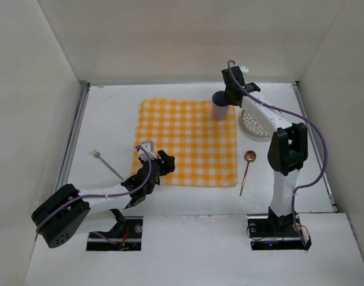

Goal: Set the dinner table for one person

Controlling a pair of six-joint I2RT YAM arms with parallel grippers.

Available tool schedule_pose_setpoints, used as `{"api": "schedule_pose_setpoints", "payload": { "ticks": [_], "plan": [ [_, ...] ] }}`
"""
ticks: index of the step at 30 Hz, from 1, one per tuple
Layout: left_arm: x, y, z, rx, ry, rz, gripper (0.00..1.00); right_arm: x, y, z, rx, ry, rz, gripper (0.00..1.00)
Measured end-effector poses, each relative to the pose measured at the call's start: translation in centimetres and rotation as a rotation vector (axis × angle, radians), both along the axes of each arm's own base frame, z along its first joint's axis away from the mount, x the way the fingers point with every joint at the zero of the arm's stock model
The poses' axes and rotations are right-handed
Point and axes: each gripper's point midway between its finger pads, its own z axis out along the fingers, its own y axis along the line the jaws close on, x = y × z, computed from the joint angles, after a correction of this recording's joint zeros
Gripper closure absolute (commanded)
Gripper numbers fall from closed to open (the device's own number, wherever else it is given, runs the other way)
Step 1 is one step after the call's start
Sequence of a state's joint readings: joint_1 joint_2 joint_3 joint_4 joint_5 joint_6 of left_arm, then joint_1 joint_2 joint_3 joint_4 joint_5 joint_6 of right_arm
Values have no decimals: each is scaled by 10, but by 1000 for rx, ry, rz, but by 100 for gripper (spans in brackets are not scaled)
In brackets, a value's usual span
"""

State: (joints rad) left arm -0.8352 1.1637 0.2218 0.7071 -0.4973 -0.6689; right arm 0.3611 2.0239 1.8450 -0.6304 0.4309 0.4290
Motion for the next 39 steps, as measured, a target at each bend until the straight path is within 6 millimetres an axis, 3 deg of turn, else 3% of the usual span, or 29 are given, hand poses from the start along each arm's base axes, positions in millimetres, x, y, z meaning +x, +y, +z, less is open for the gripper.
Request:
{"api": "schedule_pose_setpoints", "payload": {
  "ticks": [4,8,19,24,28,32,34,35,37,39],
  "plan": [
    [0,0,0,0,0,1,43,4,1,-4,-11,5,5,88],
    [1,1,0,0,0,3,43,6,1,-27,-27,46,6,84],
    [1,1,0,-1,2,3,43,4,-3,-36,-31,58,1,51],
    [0,1,-2,3,7,-1,43,1,-3,-20,-15,27,4,39],
    [0,0,-2,2,7,-1,43,-2,-1,23,45,-49,25,34],
    [0,0,-2,2,6,-3,43,-16,-11,87,148,-194,29,36],
    [0,-1,-2,2,7,-5,44,-33,-29,113,200,-279,2,48],
    [-1,-1,-2,3,6,-8,44,-42,-42,121,222,-316,-22,59],
    [-3,-4,0,4,1,-21,45,-62,-74,123,271,-378,-99,82],
    [-9,-12,5,8,-19,-52,51,-78,-113,103,316,-408,-210,88]
  ]
}}
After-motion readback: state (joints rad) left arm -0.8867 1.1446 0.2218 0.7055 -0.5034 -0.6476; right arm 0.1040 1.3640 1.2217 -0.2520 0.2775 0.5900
